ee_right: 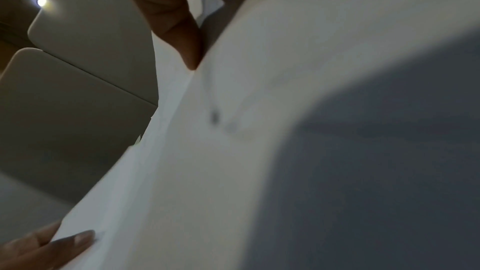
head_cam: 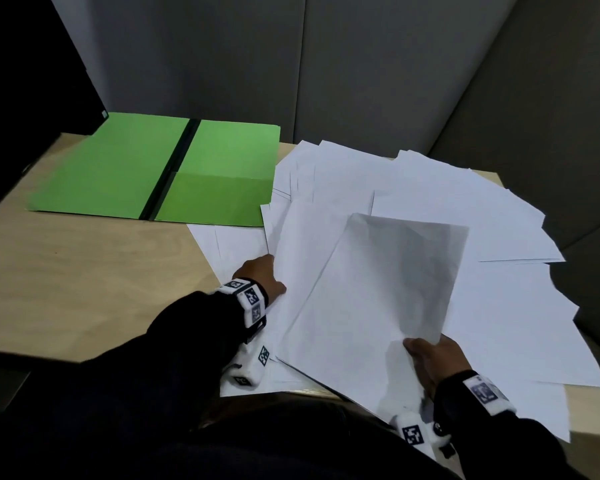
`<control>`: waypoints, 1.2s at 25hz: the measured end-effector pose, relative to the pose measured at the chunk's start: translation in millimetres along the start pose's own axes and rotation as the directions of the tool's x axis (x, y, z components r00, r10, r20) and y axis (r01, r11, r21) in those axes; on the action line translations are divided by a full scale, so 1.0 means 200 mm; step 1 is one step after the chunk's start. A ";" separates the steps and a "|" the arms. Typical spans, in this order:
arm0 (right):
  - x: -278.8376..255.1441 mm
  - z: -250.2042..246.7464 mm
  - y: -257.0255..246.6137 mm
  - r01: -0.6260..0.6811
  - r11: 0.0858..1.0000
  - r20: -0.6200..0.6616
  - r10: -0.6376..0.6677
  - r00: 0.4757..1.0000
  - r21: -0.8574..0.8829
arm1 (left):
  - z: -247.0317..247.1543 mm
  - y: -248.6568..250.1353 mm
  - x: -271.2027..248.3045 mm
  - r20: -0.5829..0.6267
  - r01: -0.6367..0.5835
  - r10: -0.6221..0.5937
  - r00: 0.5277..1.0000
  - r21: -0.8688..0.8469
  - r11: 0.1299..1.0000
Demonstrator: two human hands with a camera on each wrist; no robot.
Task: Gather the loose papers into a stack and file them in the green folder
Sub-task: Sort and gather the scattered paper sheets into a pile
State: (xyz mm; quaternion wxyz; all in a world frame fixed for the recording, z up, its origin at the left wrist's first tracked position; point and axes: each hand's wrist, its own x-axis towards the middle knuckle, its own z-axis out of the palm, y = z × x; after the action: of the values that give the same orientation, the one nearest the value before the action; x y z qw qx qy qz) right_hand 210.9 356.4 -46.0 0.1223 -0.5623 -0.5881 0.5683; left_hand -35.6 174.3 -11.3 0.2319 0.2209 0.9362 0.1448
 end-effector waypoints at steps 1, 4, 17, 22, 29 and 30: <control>0.01 -0.01 0.00 -0.003 1.000 0.008 0.003 1.000 0.011 | -0.01 -0.02 0.00 -0.016 -0.015 0.014 1.000 -0.053 0.998; 0.01 -0.02 0.01 -0.007 0.999 0.042 0.005 0.999 0.049 | -0.09 -0.13 0.01 -0.145 -0.012 -0.029 0.989 -0.273 0.962; 0.06 -0.04 0.03 -0.039 0.997 0.096 0.033 0.995 0.064 | -0.22 -0.30 0.05 -0.185 -0.101 -0.158 0.970 -0.897 0.429; 0.08 -0.07 -0.02 -0.140 0.980 0.104 0.126 0.987 0.141 | 0.02 -0.08 -0.04 0.028 -0.029 0.079 0.996 -0.763 0.646; 0.07 -0.05 0.01 -0.114 0.975 0.180 0.080 0.980 0.190 | 0.16 0.11 -0.07 0.169 -0.118 0.191 0.967 -0.368 0.922; 0.07 -0.04 0.01 -0.088 0.979 0.159 0.059 0.986 0.183 | 0.17 0.12 -0.06 0.193 -0.141 0.215 0.957 -0.338 0.931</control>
State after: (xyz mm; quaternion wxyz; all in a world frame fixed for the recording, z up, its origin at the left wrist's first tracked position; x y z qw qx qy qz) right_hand 214.1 371.1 -50.8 0.1089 -0.5244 -0.5177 0.6672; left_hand -1.1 194.1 -26.2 0.3558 0.2796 0.8435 0.2894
